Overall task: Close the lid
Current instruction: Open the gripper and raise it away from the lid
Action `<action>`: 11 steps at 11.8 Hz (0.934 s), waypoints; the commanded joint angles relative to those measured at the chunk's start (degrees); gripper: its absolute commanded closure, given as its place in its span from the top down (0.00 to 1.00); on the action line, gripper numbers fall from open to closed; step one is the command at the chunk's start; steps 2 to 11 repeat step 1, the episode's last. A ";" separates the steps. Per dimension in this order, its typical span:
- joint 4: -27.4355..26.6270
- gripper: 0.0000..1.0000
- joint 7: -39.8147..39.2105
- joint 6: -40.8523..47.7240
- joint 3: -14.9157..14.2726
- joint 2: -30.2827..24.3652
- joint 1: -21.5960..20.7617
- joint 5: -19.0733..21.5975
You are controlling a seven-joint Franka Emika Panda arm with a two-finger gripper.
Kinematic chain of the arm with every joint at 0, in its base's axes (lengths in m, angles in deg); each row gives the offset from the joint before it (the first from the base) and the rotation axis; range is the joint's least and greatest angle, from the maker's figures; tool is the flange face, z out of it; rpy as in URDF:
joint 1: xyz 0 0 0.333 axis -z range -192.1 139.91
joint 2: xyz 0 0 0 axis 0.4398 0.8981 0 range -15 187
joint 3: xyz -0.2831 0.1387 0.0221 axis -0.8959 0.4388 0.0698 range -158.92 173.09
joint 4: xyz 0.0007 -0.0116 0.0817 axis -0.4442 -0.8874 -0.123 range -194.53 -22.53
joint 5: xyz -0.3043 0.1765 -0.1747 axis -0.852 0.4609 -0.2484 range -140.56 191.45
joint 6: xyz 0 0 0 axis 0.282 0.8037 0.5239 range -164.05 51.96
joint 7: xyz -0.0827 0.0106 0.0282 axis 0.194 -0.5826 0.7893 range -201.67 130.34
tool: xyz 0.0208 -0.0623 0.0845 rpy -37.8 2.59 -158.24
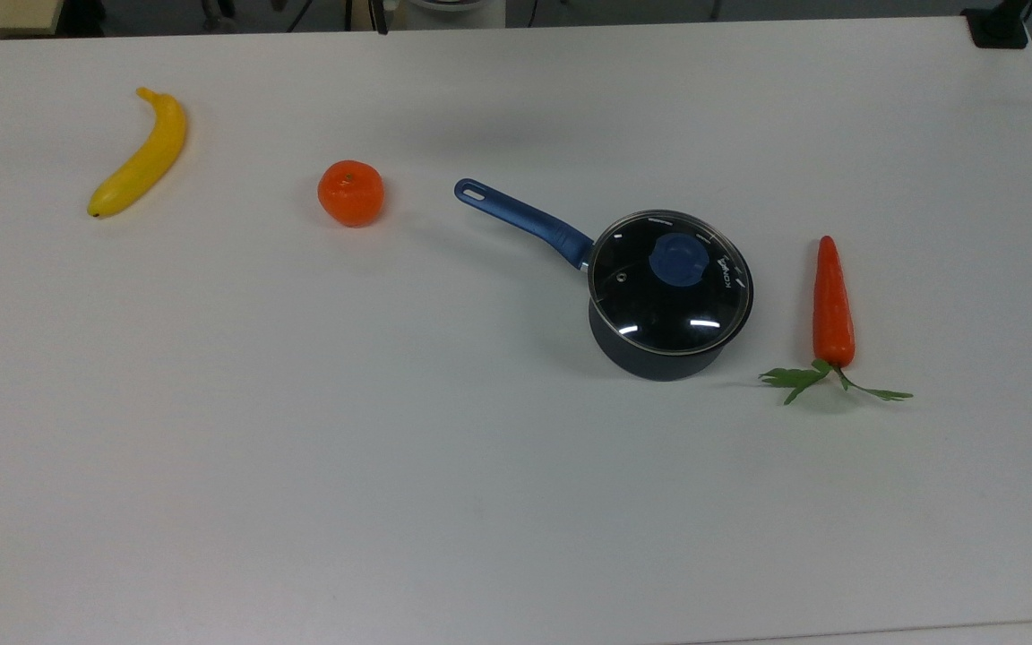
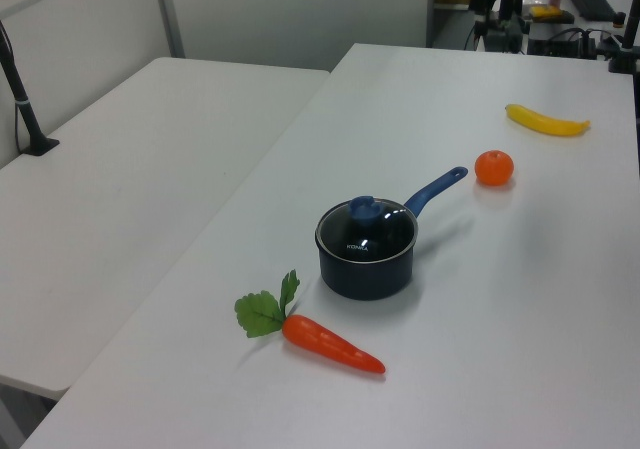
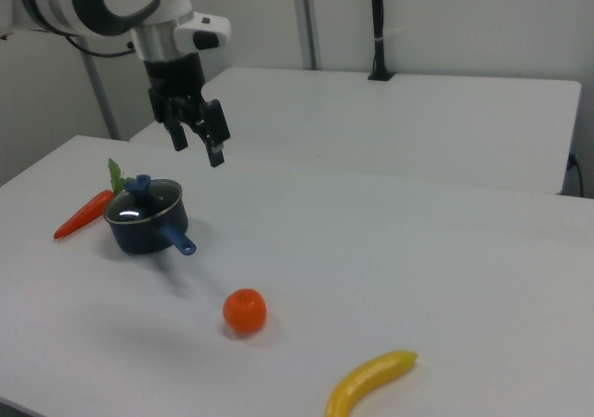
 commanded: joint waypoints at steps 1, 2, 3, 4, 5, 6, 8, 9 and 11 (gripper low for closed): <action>1.74 1.00 -0.44 2.34 0.10 1.04 1.26 -1.01; 1.74 1.00 -0.44 2.34 0.10 1.04 1.26 -1.01; 1.74 1.00 -0.44 2.34 0.10 1.04 1.26 -1.01; 1.74 1.00 -0.44 2.34 0.10 1.04 1.26 -1.01; 1.74 1.00 -0.44 2.34 0.10 1.04 1.26 -1.01; 1.74 1.00 -0.44 2.34 0.10 1.04 1.26 -1.01; 1.74 1.00 -0.44 2.34 0.10 1.04 1.26 -1.01; 1.74 1.00 -0.44 2.34 0.10 1.04 1.26 -1.01; 1.74 1.00 -0.44 2.34 0.10 1.04 1.26 -1.01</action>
